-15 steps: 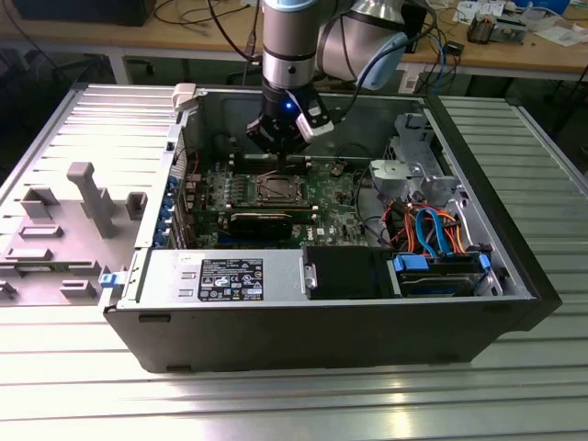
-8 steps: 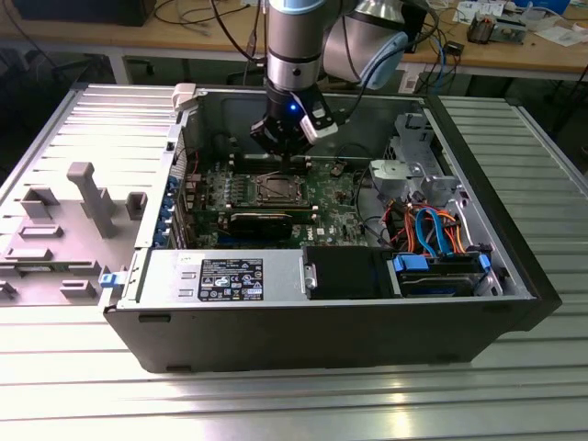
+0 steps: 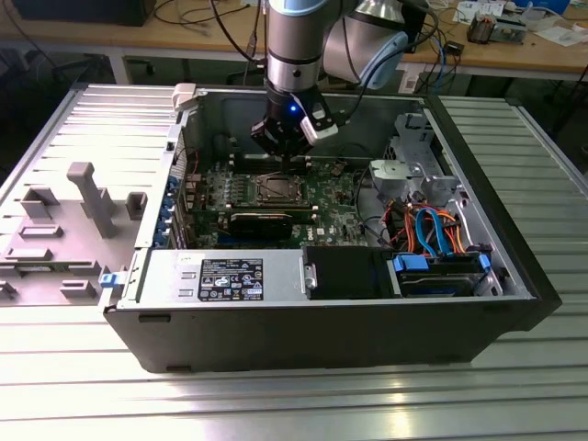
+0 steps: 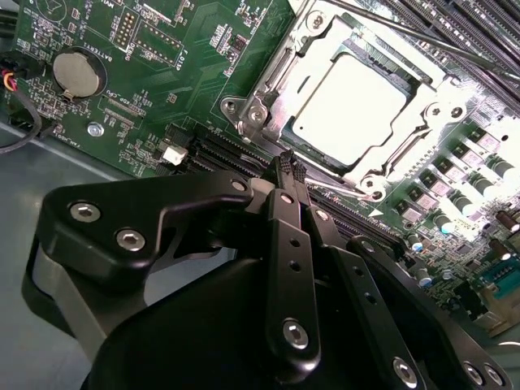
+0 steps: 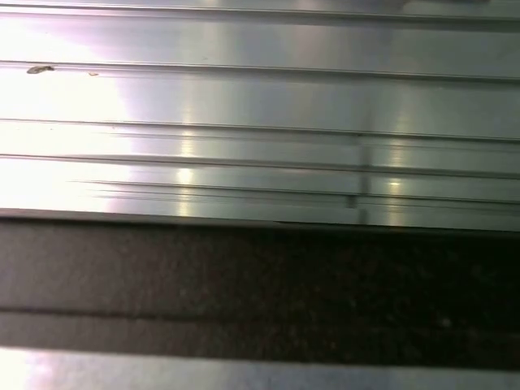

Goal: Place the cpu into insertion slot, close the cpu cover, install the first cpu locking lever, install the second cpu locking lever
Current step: 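Install the first cpu locking lever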

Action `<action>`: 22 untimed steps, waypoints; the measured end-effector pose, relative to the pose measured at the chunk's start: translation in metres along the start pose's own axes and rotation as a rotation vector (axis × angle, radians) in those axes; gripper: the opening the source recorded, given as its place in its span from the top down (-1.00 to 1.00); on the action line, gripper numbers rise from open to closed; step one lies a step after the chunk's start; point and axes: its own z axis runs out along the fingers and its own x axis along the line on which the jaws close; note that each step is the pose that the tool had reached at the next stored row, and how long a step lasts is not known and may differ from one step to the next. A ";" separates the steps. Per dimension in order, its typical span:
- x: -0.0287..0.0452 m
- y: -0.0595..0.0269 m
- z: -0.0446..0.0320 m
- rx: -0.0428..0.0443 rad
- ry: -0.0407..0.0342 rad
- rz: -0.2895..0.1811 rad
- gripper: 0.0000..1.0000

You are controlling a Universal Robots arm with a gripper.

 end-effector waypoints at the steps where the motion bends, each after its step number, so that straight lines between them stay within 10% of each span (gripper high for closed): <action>1: 0.0002 0.0000 0.0001 -0.0001 -0.0002 0.000 0.79; 22: -0.0037 0.0002 0.0090 0.0001 0.0000 -0.004 0.79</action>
